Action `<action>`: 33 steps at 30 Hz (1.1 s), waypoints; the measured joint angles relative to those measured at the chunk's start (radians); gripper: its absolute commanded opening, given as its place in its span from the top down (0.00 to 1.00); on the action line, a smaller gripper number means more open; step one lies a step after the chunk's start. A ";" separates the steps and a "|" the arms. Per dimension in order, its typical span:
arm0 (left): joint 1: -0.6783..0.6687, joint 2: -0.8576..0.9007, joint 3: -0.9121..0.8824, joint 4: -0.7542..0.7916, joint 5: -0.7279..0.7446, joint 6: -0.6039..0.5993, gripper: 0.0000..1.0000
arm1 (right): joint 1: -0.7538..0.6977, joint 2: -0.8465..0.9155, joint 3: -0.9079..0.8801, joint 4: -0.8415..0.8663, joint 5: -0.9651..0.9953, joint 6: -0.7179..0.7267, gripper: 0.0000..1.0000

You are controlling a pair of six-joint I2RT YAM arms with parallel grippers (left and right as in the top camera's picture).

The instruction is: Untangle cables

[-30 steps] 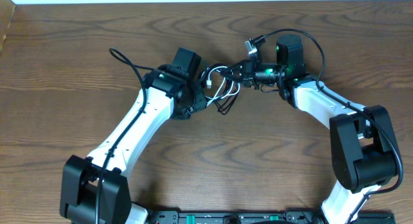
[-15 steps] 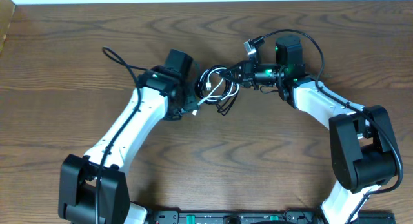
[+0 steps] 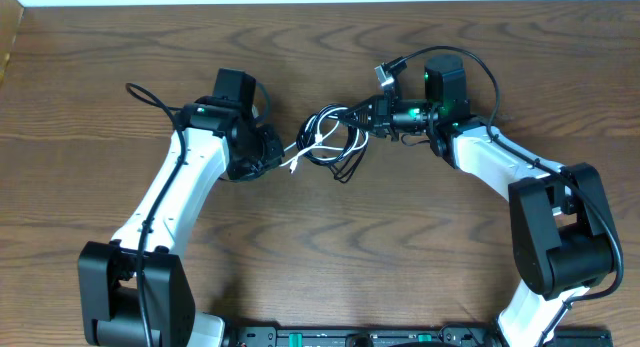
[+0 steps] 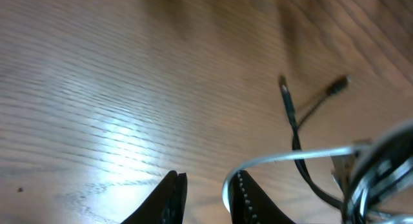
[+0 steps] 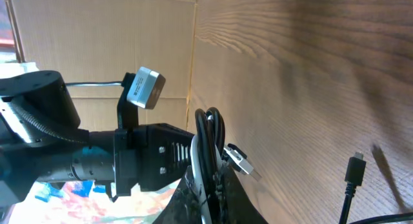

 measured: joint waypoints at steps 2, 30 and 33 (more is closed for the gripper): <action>0.007 0.000 0.000 -0.001 0.041 0.037 0.75 | -0.002 0.000 0.000 0.002 0.005 0.000 0.99; 0.013 0.000 -0.001 -0.160 0.145 0.273 0.75 | 0.003 0.000 0.000 0.000 0.006 0.000 0.99; 0.013 0.000 -0.001 -0.156 0.204 0.320 0.78 | -0.002 0.000 0.000 0.000 0.011 0.000 0.99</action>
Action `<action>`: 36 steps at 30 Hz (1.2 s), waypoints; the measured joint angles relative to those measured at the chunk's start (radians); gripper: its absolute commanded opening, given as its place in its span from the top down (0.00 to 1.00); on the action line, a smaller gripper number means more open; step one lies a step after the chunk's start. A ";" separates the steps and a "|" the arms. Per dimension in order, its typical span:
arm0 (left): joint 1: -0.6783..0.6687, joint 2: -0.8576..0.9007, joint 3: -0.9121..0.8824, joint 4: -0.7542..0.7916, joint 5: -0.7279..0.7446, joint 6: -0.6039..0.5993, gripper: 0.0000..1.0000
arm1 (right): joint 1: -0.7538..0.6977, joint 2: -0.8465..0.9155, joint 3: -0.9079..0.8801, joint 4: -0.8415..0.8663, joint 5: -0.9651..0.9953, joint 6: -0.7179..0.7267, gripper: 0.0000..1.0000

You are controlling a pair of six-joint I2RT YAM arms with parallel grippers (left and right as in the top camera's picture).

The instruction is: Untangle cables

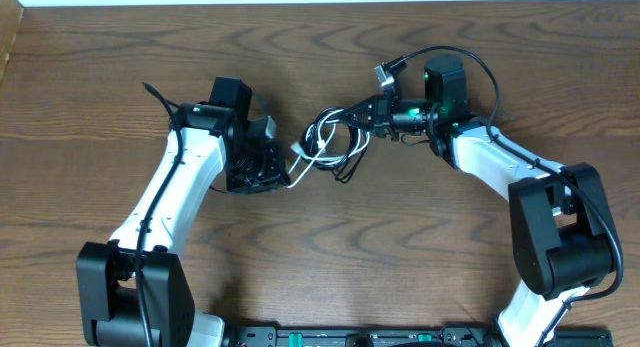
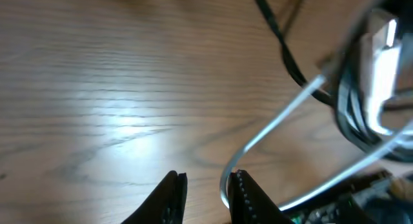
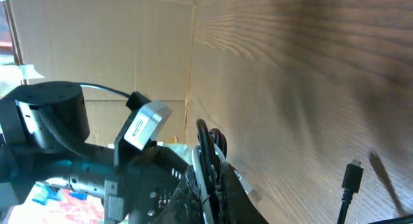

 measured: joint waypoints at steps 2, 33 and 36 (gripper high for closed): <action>0.000 0.000 0.000 0.008 0.022 0.018 0.81 | -0.003 0.000 0.000 0.000 0.002 0.000 0.99; 0.080 0.002 0.035 0.498 0.139 -0.301 0.89 | 0.017 0.000 0.000 0.004 0.051 0.000 0.99; 0.040 0.002 0.035 0.482 0.037 -0.318 0.74 | 0.034 0.000 0.000 0.004 0.050 0.000 0.99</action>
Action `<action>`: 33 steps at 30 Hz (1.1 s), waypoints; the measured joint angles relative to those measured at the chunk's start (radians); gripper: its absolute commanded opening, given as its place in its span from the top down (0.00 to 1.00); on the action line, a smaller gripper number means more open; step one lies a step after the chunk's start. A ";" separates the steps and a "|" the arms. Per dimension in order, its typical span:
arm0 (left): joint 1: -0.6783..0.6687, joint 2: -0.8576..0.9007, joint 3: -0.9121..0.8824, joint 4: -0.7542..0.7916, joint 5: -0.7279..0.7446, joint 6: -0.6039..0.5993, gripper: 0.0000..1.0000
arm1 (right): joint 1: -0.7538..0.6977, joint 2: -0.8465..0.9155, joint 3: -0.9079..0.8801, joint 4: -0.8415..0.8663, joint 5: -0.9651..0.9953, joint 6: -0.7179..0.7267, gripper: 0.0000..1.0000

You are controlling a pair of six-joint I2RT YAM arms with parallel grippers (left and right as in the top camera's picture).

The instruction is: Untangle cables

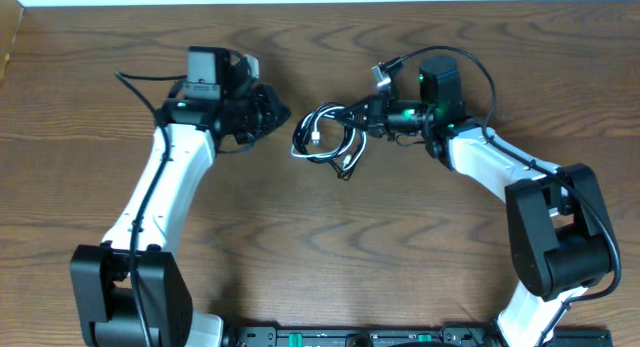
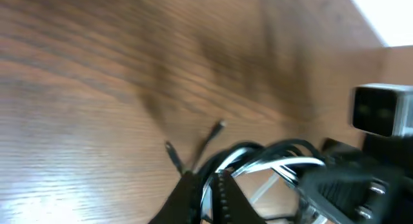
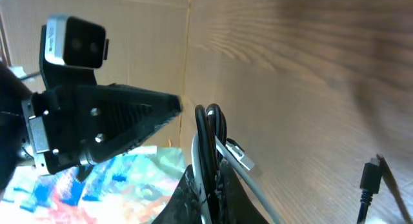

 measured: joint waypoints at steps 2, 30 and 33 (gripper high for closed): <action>-0.024 0.000 0.000 -0.027 -0.065 -0.005 0.64 | 0.008 0.000 0.000 0.000 0.000 0.000 0.99; -0.045 0.000 0.000 -0.159 0.005 0.318 0.46 | 0.018 0.000 0.000 0.000 0.000 0.000 0.99; -0.045 0.000 -0.018 -0.127 0.020 0.334 0.46 | 0.018 0.000 0.000 0.000 0.000 0.000 0.99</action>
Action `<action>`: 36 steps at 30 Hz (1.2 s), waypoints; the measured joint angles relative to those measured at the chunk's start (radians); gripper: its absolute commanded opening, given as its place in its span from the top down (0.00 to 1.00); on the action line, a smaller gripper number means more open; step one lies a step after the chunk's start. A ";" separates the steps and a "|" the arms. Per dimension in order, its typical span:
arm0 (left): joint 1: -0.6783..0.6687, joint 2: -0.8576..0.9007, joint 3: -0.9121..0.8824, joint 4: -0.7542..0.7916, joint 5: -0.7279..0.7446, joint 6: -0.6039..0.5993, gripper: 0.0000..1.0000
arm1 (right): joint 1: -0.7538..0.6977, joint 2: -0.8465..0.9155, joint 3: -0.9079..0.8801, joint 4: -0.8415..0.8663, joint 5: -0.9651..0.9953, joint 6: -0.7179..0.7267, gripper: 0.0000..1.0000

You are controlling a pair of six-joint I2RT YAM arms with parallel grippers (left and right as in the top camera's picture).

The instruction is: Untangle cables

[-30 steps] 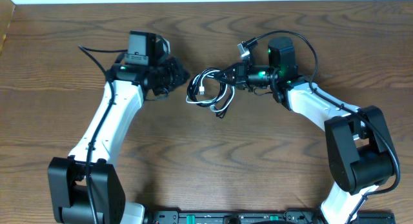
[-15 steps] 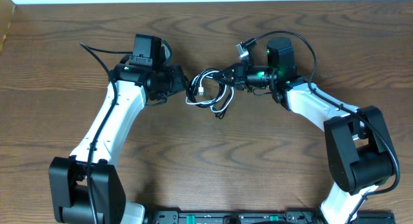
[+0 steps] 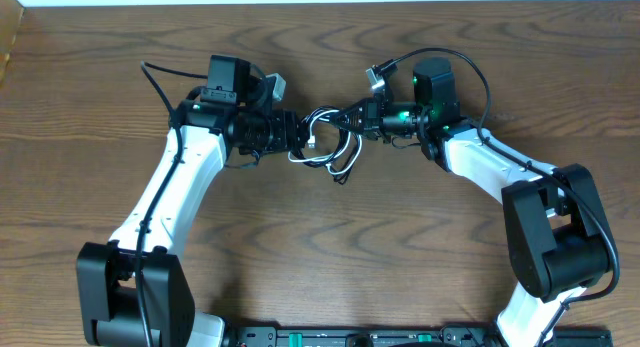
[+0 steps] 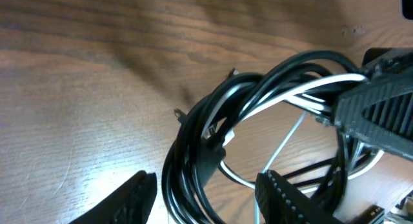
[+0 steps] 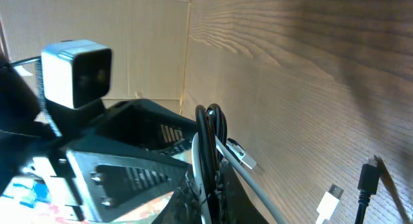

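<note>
A tangle of black and white cables (image 3: 328, 145) hangs between the two grippers at the table's middle back. My left gripper (image 3: 292, 135) is open, and black loops (image 4: 193, 166) of the tangle's left side pass between its fingers (image 4: 137, 197). On the tangle's right side my right gripper (image 3: 358, 122) is shut, the coils (image 5: 210, 130) standing up out of its jaws. A white plug (image 5: 329, 201) and a black plug (image 5: 370, 175) dangle below. A grey strand with a USB plug (image 5: 240, 158) sticks out sideways.
The wooden table (image 3: 330, 257) spreads bare in front of both arms. A cardboard wall (image 5: 97, 30) stands at the table's left end. Loose black cable ends (image 3: 342, 173) droop from the tangle toward the front.
My left gripper was shut and apart from the tangle, up to its left. Now it is open around the tangle's left loops. The right gripper still holds the tangle.
First my left gripper had a white strand at its fingers, left of the tangle, while the right held the coils. Then the strand was stretched toward the front left. Later the left gripper was shut, empty and away. Now it stands open around the loops.
</note>
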 measured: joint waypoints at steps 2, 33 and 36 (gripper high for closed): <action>0.000 0.000 -0.030 0.034 0.006 0.002 0.46 | 0.000 0.000 0.000 0.000 0.000 0.000 0.99; 0.053 0.004 -0.109 0.148 0.111 -0.042 0.93 | -0.048 0.000 0.000 0.005 -0.004 -0.049 0.38; 0.089 0.004 -0.109 0.148 0.122 -0.087 0.93 | -0.074 0.000 0.000 0.003 -0.012 -0.069 0.39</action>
